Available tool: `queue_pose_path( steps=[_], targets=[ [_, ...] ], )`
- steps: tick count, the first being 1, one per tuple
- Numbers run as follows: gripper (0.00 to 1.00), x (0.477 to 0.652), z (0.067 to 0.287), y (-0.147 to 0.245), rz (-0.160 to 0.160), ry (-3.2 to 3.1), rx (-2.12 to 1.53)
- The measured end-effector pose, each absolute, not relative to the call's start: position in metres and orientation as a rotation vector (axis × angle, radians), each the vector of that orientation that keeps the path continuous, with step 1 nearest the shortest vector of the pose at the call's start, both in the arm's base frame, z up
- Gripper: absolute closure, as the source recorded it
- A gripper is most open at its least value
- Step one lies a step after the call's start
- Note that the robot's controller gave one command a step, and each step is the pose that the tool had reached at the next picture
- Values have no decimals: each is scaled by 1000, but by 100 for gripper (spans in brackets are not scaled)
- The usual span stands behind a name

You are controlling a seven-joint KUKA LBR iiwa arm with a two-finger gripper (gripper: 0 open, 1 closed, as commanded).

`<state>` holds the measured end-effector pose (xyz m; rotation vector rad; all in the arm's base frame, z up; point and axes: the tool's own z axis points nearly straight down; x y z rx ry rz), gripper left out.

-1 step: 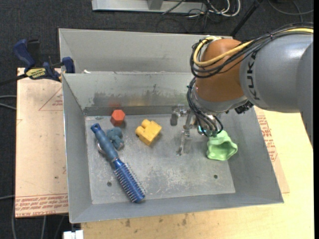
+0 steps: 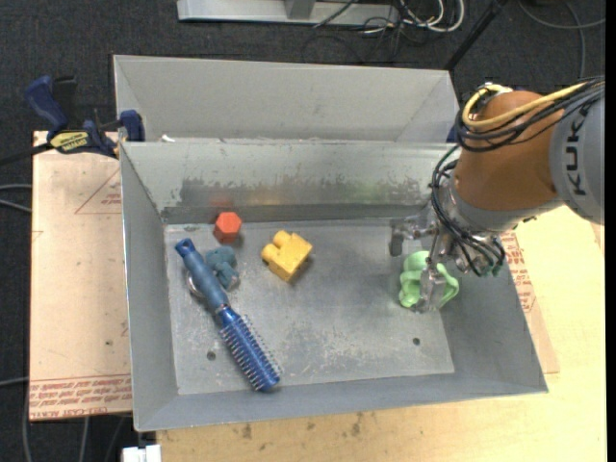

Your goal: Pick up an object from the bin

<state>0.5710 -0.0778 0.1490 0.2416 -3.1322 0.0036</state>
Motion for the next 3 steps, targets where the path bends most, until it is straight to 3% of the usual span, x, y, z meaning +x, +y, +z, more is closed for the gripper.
queue_pose_path(
  steps=[1, 2, 3],
  targets=[
    [0, 593, 95, -124, 1, -3120, 380],
    [100, 594, 99, -121, -1, -3123, 383],
    [100, 581, 286, -116, 5, -3138, 320]
  ],
)
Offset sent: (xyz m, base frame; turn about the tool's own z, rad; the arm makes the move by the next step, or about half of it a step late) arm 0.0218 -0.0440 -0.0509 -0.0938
